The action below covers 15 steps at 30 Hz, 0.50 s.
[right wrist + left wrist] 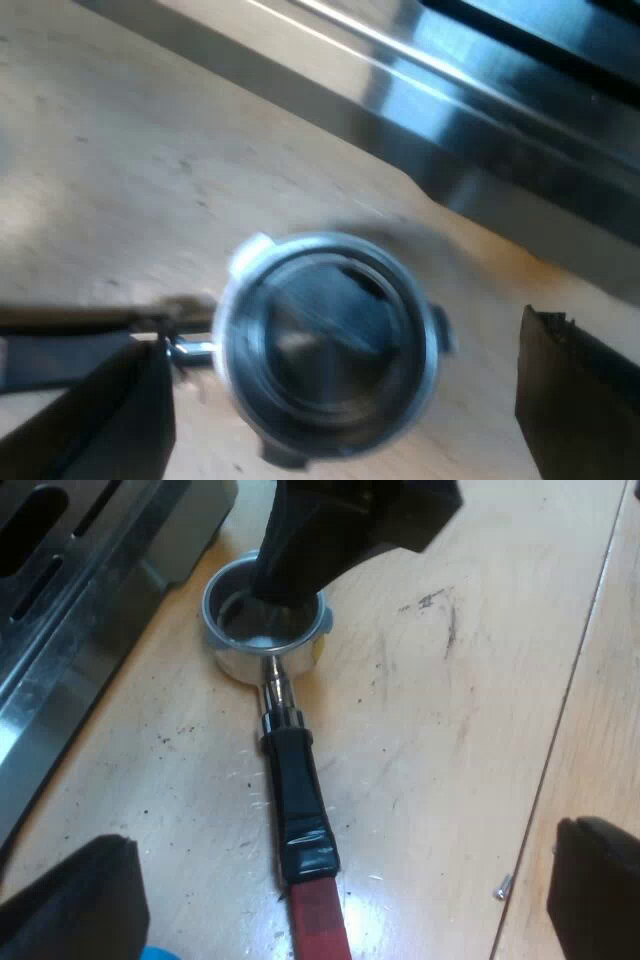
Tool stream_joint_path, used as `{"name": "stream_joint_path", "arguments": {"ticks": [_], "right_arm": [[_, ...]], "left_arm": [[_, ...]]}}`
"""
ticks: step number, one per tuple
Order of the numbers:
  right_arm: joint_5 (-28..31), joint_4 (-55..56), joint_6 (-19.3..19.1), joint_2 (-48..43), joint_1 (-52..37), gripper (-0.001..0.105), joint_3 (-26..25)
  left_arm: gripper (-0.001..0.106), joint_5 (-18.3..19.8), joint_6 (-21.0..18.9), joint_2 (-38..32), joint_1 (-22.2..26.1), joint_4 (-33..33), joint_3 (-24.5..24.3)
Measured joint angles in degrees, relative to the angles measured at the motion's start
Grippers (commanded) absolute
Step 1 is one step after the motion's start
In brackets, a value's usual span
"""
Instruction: Put the handle in the coffee machine
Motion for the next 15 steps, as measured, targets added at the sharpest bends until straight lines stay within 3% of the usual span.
{"name": "stream_joint_path", "arguments": {"ticks": [4, 15], "right_arm": [[-1.15, -2.07, -1.70, 2.94, 0.00, 0.072, 0.00], [-2.40, -5.26, -1.81, 9.66, 0.00, 0.072, 0.00]], "left_arm": [[0.083, 0.00, 0.03, 0.10, 0.00, 0.00, 0.00], [0.083, 0.00, 0.03, 0.10, 0.00, 0.00, 0.00]]}}
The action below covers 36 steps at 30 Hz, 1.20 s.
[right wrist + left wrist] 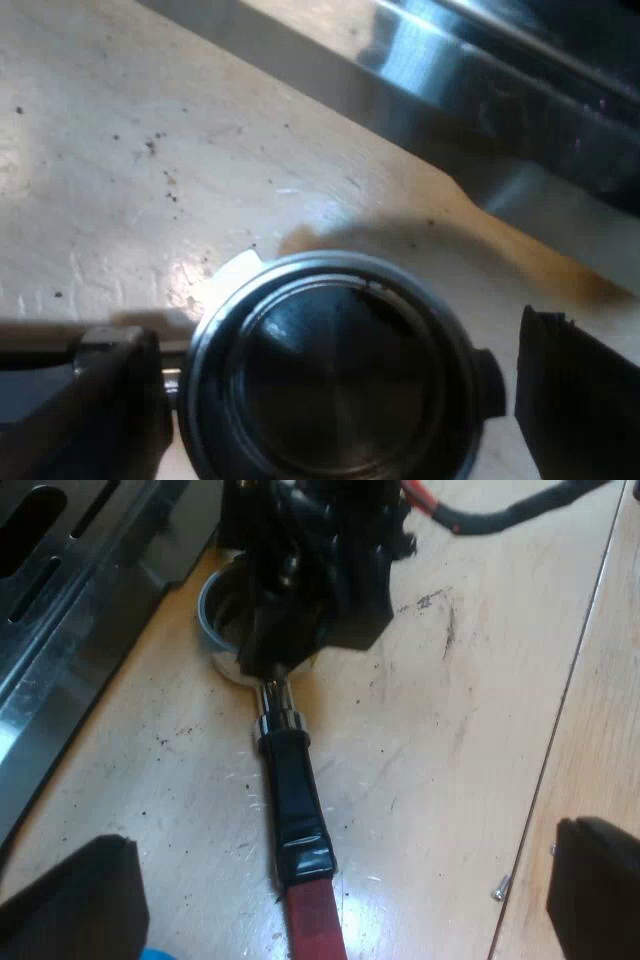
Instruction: Put the handle in the coffee machine
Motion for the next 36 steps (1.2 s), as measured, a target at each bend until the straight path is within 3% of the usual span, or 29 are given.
{"name": "stream_joint_path", "arguments": {"ticks": [12, 16, 19, 21, 23, 27, 36], "right_arm": [[-3.80, 0.28, -0.86, 2.80, 0.00, 0.072, 0.00], [-4.08, 0.68, -1.27, 2.80, 0.00, 0.064, 0.00], [-4.28, 0.68, -1.27, 2.80, 0.00, 0.047, 0.00], [-4.46, 0.68, -1.27, 2.80, 0.00, 0.029, 0.00], [-4.61, 0.81, 0.52, 2.80, 0.00, 0.001, 0.00], [-7.85, 0.89, 6.46, 2.80, 0.00, 0.000, 0.08], [-10.27, 8.34, 12.35, -3.16, 0.11, 0.000, 0.35]], "left_arm": [[0.083, 0.00, 0.00, 0.00, 0.00, 0.00, 0.00], [0.083, 0.00, 0.00, 0.00, 0.00, 0.00, 0.00], [0.083, 0.00, 0.98, 0.00, 0.00, 0.00, 0.00], [0.083, 0.00, 1.67, 0.00, 0.00, 0.00, 0.00], [0.083, 0.00, 2.75, 0.00, 0.00, 0.00, 0.00], [0.083, 0.00, 4.90, 0.00, 0.00, 0.00, 0.00], [0.083, 3.64, 13.06, 0.00, 0.00, 0.00, 0.00]]}}
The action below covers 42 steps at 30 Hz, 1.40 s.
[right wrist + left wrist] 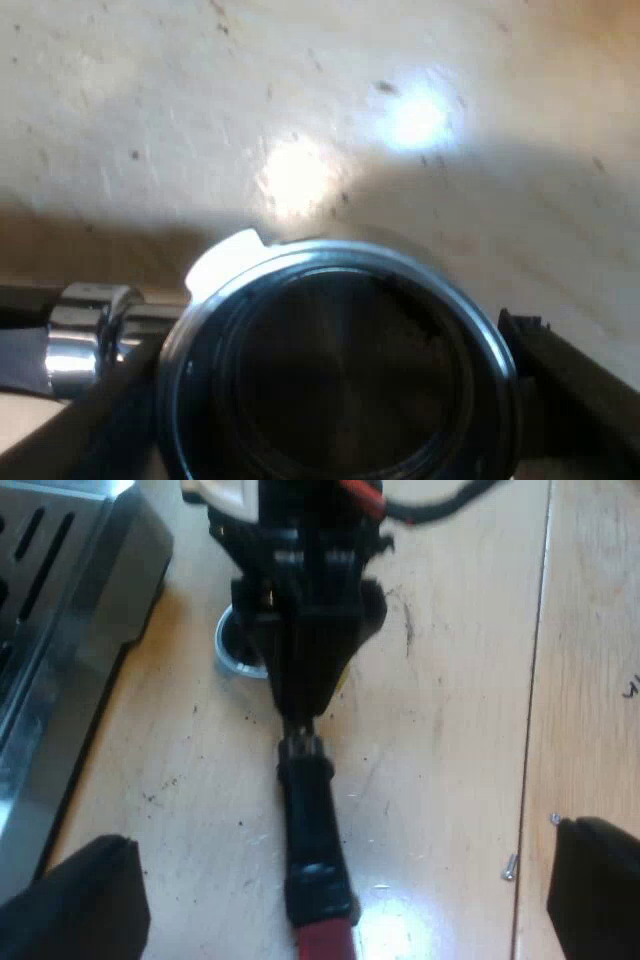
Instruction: Put the handle in the coffee machine
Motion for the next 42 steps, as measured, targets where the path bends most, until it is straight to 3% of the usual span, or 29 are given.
{"name": "stream_joint_path", "arguments": {"ticks": [16, 27, 33, 42], "right_arm": [[-0.15, 4.82, 10.23, -10.51, 6.08, 0.000, 0.08], [2.41, 5.10, 10.82, -10.86, 6.08, 0.000, 0.08], [2.41, 5.10, 10.82, -10.86, 6.08, 0.000, 0.08], [2.31, 4.31, 11.60, -10.86, 6.08, 0.000, 0.08]], "left_arm": [[0.083, 0.00, 4.84, 9.09, 0.00, -0.93, 0.00], [0.083, 0.00, 6.42, 9.19, 0.00, 4.63, 0.83], [0.083, -0.79, 7.11, 9.44, 0.00, 1.87, 4.93], [0.083, -0.81, 7.82, 10.81, 0.00, -1.67, 5.01]]}}
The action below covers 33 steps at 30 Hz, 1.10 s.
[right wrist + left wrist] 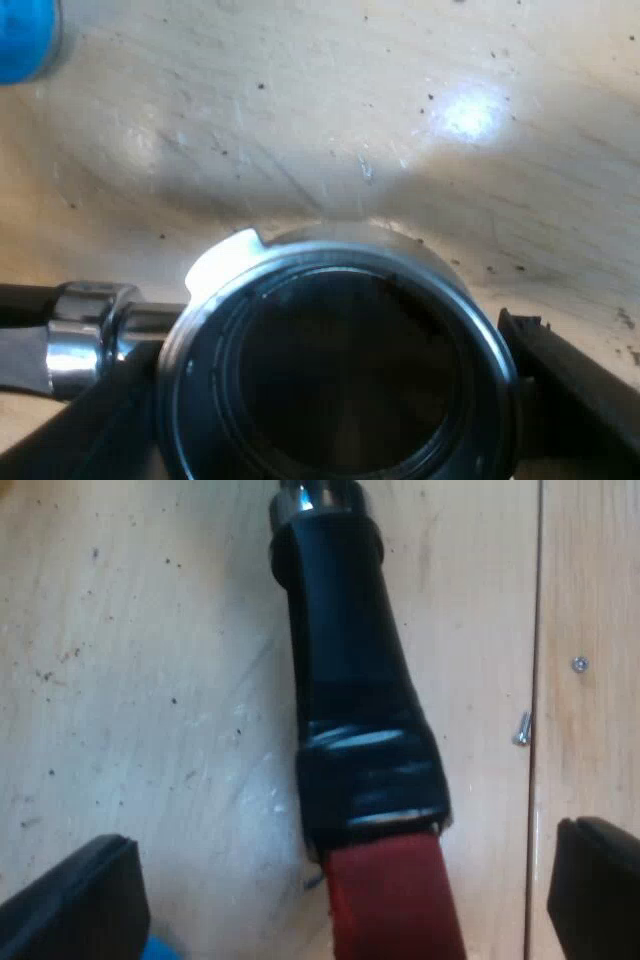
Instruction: Put the handle in the coffee machine
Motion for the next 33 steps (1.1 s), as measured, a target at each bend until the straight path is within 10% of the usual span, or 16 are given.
{"name": "stream_joint_path", "arguments": {"ticks": [10, 33], "right_arm": [[-0.28, -0.98, 0.92, 0.00, 0.00, 0.000, 0.00], [-0.28, -0.98, 1.36, 0.00, 0.00, 0.000, 0.00]], "left_arm": [[0.080, -0.19, 1.25, 0.77, 0.00, -0.02, 0.00], [0.038, -3.40, 1.55, 0.77, 0.00, -0.13, 2.53]]}}
